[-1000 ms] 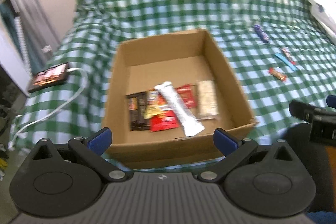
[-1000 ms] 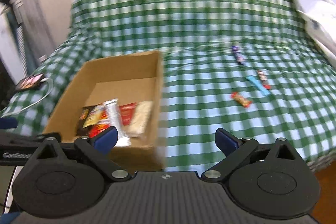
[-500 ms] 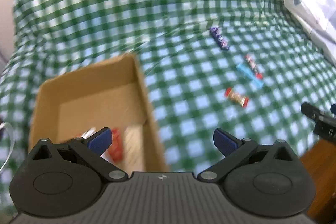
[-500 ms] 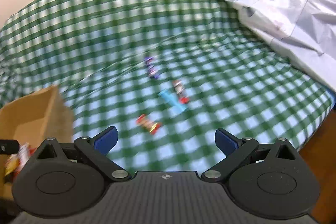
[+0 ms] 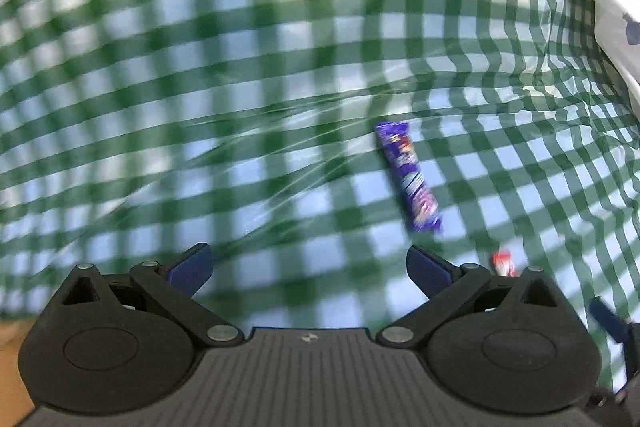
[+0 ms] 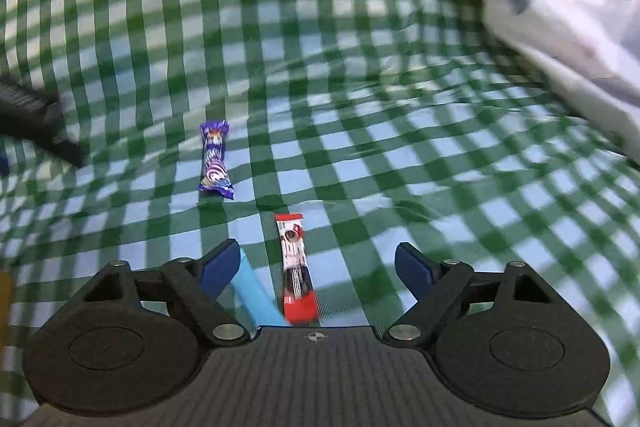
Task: Organize snacks
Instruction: 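Move both tools toward the remaining loose snacks, then grasp the purple candy bar with left tool while right tool grasps the red Nescafe stick, then carry both snacks back over the box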
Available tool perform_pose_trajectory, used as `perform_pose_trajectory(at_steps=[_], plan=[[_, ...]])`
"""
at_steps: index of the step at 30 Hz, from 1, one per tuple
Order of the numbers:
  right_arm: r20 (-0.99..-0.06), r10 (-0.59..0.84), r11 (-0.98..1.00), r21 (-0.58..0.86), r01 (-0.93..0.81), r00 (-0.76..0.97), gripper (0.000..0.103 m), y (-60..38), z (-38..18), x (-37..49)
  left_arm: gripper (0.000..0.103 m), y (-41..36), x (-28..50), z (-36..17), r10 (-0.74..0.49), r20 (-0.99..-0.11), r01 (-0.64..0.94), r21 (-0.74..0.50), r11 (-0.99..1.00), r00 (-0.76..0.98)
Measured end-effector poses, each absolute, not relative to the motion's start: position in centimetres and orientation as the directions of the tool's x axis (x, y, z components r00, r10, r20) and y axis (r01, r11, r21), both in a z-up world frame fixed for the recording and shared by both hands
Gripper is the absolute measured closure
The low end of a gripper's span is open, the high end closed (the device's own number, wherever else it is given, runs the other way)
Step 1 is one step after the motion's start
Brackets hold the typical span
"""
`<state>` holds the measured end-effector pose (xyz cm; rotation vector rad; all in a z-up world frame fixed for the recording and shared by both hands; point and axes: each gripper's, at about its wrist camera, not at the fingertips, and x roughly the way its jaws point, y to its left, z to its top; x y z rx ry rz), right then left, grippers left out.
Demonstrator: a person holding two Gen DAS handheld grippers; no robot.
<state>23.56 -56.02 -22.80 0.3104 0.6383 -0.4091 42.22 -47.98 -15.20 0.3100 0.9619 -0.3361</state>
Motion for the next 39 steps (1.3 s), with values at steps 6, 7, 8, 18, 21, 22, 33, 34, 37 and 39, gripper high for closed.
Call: perform_pose_trajectory(at_steps=[6,7,8,18,21,22,33,34,37,39], plan=[[-0.673,-0.203,0.921,0.115,0.372,0.711,0.031,-57.9,-27.5,28.3,0.0,-53.2,47.5,-21.0,-0.194,-0.874,0.446,0.029,0.895,0.446],[-0.646,-0.213,0.928,0.101,0.359,0.733,0.031,-57.8,-27.8,28.1,0.0,-53.9,48.2,-21.5,-0.191,-0.877,0.449,0.031,0.893,0.441],[-0.633,-0.22,0.936,0.076,0.343,0.742,0.031,-57.4,-28.0,27.9,0.0,-54.7,48.9,-22.0,-0.181,-0.879,0.442,0.038,0.896,0.442],[-0.605,-0.219,0.954,0.031,0.298,0.766,0.09,-55.9,-27.6,26.6,0.089,-53.7,50.0,-21.5,-0.162,-0.875,0.429,0.057,0.901,0.456],[-0.608,-0.243,0.945,0.027,0.325,0.756,0.09,-55.9,-26.3,25.7,0.089,-51.5,47.7,-18.6,-0.199,-0.857,0.447,0.041,0.893,0.475],[-0.597,-0.253,0.939,0.038,0.342,0.761,0.09,-56.1,-25.4,25.4,0.089,-50.5,46.6,-17.4,-0.208,-0.849,0.453,0.042,0.89,0.486],[-0.503,-0.244,0.908,0.182,0.378,0.829,0.09,-50.2,-13.7,12.9,0.089,-38.2,29.7,-5.3,-0.201,-0.803,0.508,0.142,0.85,0.561],[-0.503,-0.228,0.909,0.198,0.368,0.834,0.09,-49.2,-13.0,11.8,0.089,-36.6,28.2,-4.5,-0.202,-0.806,0.507,0.136,0.851,0.556],[-0.506,-0.158,0.921,0.235,0.311,0.848,0.09,-45.3,-11.1,8.8,0.089,-31.7,24.1,-2.1,-0.19,-0.798,0.489,0.146,0.86,0.572],[-0.505,-0.102,0.928,0.261,0.264,0.857,0.09,-42.2,-10.0,7.1,0.089,-28.2,21.5,-0.7,-0.172,-0.788,0.464,0.158,0.872,0.591]])
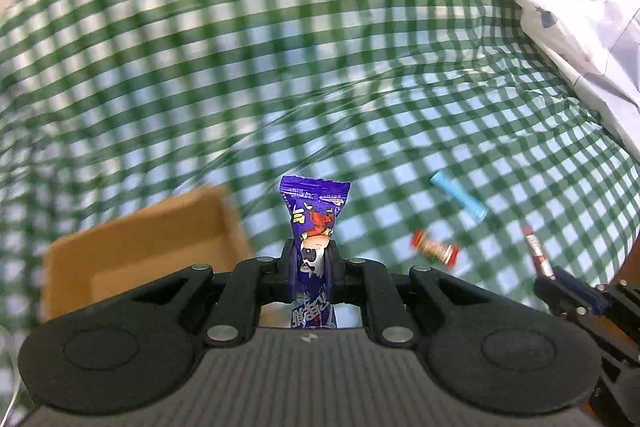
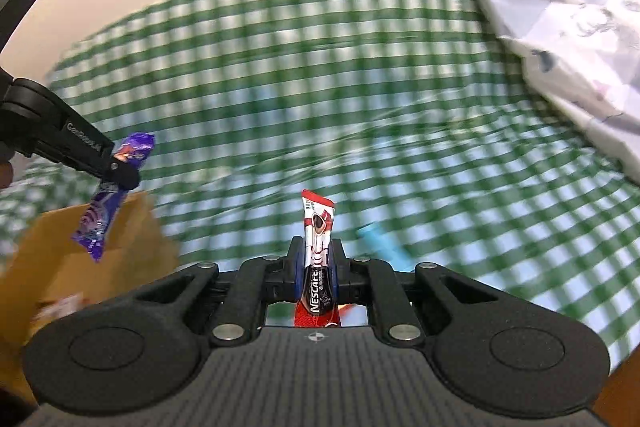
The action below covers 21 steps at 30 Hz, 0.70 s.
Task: Organize snacks
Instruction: 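Carry both snacks back over the box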
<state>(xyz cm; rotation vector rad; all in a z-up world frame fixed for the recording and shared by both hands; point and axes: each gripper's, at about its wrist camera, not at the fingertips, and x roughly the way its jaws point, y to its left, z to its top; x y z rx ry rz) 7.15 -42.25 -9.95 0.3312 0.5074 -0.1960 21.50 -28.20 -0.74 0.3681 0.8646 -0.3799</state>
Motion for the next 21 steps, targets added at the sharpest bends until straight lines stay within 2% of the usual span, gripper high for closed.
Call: perform_pose_trajectory(at_steps=[7,12,18,21], plan=[[-0.5,0.115,0.937,0.341,0.074,0.858,0.09,-31.8,-7.1,3.3,0.089,-16.1,13.3,2.0,-0.072,-0.752,0.313,0.183,0.932,0.656],[-0.507,0.233,0.94,0.337,-0.058,0.83,0.09,-25.0,-6.4,1.3,0.089,-9.1,8.5,1.7,-0.031,-0.78,0.215,0.133,0.968,0.625],[-0.581,0.282,0.954,0.256,-0.158,0.763,0.09,-19.6,-6.1,-0.2,0.089,-4.4,5.7,0.9,-0.038,-0.792,0.151,0.069,0.986,0.609],[-0.586,0.273,0.96,0.213,-0.179,0.763,0.09,-18.3,-5.4,-0.8,0.089,-3.3,4.8,0.7,-0.056,-0.79,0.151,0.047,0.987,0.611]])
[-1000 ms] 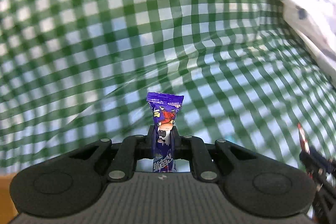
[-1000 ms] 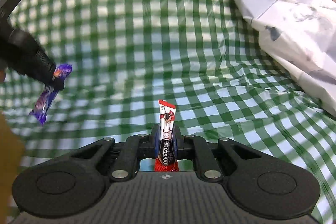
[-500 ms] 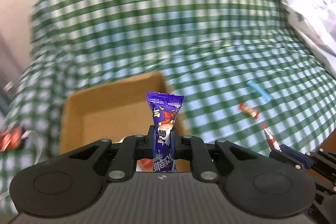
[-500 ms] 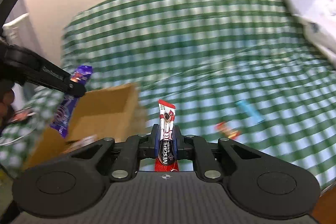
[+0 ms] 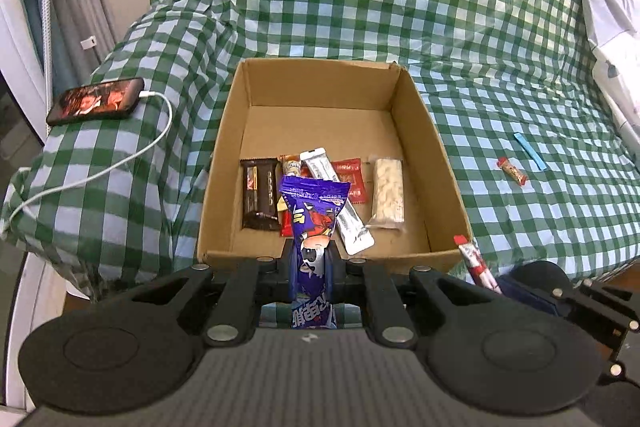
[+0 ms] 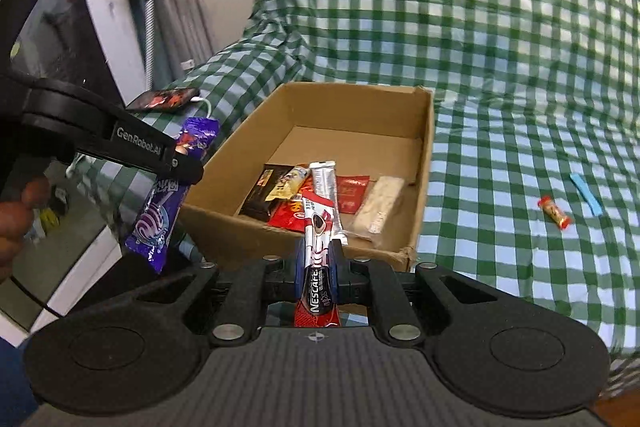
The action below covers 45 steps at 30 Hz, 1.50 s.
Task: Organize snacks
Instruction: 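Carry both snacks back over the box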
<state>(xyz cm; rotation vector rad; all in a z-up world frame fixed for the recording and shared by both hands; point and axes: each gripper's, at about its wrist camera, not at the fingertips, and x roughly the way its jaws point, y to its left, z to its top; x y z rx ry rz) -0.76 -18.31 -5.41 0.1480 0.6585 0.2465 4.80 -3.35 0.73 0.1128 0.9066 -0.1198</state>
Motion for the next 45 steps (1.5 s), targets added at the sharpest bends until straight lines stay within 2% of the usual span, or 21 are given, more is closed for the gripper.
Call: perform_pose_trajectory(at_steps=[15,45], plan=[[-0.594,0.219,0.976,0.119,-0.184,0.774,0.09,-16.9,-4.2,-1.6,0.089,-1.8,3.9,0.5,-0.096,-0.776,0.147,-0.004,0.989,0.623],[-0.606,0.208,0.978,0.114,-0.175,0.768,0.09,-17.2,-3.5,1.1,0.089,-1.2,6.0,-0.3,-0.083,-0.785,0.097,-0.029,0.995,0.613]])
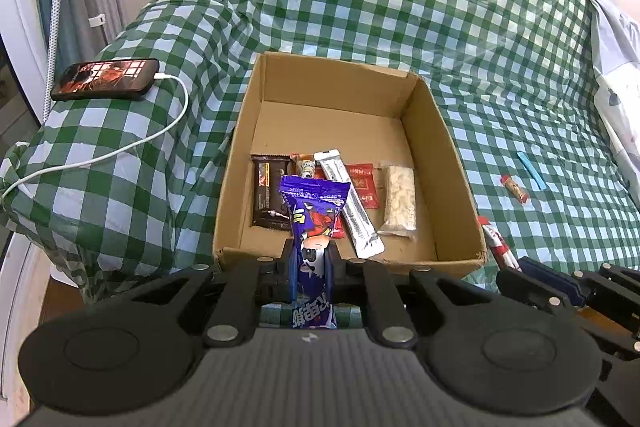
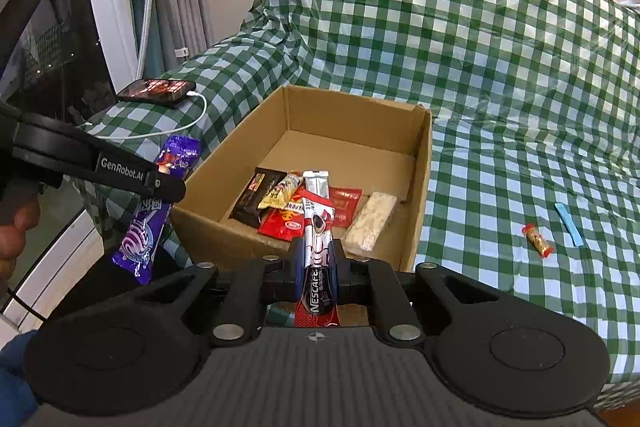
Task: Organize snacks
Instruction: 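Carry both snacks back over the box, then lower the purple candy bar with left tool while right tool lowers the Nescafe stick into the box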
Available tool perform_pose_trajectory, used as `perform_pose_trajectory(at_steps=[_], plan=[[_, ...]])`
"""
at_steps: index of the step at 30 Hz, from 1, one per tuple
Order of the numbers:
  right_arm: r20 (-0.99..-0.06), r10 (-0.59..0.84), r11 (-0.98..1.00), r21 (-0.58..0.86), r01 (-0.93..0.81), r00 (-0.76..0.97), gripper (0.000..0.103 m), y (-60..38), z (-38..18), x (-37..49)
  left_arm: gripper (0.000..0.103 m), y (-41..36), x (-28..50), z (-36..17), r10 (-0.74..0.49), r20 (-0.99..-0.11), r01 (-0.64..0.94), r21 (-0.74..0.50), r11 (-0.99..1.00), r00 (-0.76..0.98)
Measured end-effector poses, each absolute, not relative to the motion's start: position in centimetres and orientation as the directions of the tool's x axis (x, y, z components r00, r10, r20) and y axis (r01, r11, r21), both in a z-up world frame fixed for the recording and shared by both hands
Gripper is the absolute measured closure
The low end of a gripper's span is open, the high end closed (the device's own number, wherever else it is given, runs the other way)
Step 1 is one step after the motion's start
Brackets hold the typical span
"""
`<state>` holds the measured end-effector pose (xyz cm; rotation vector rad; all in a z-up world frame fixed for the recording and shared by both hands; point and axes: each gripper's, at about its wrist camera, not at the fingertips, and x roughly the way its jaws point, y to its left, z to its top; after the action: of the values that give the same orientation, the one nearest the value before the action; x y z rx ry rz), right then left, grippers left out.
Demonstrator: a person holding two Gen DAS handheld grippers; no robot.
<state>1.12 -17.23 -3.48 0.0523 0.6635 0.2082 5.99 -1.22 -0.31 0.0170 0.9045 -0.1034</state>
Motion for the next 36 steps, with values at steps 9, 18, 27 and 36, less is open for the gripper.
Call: perform_pose_trajectory(at_steps=[9,18,27,36], plan=[[-0.6,0.213,0.977,0.12,-0.176,0.771,0.09,-17.0,-2.9,3.2,0.089,-1.1,7.7,-0.4,-0.085,-0.785,0.087,-0.04,0.995,0.613],[-0.618,0.213,0.977,0.131,-0.168,0.757,0.09,-17.3,-3.5,5.4,0.089,-1.0,10.3,-0.8,-0.076,-0.793,0.071,-0.041,0.997,0.605],[-0.647,0.214,0.977,0.157,-0.147,0.732,0.09,-18.1,-4.9,8.8,0.089,-1.4,14.2,-1.6,-0.071,-0.802,0.063,-0.041,0.997,0.593],[-0.676,0.211,0.977,0.177,-0.122,0.706,0.089,-19.1,-6.9,13.3,0.089,-2.4,18.6,-4.0,-0.081,-0.83,0.084,-0.041,0.996,0.551]])
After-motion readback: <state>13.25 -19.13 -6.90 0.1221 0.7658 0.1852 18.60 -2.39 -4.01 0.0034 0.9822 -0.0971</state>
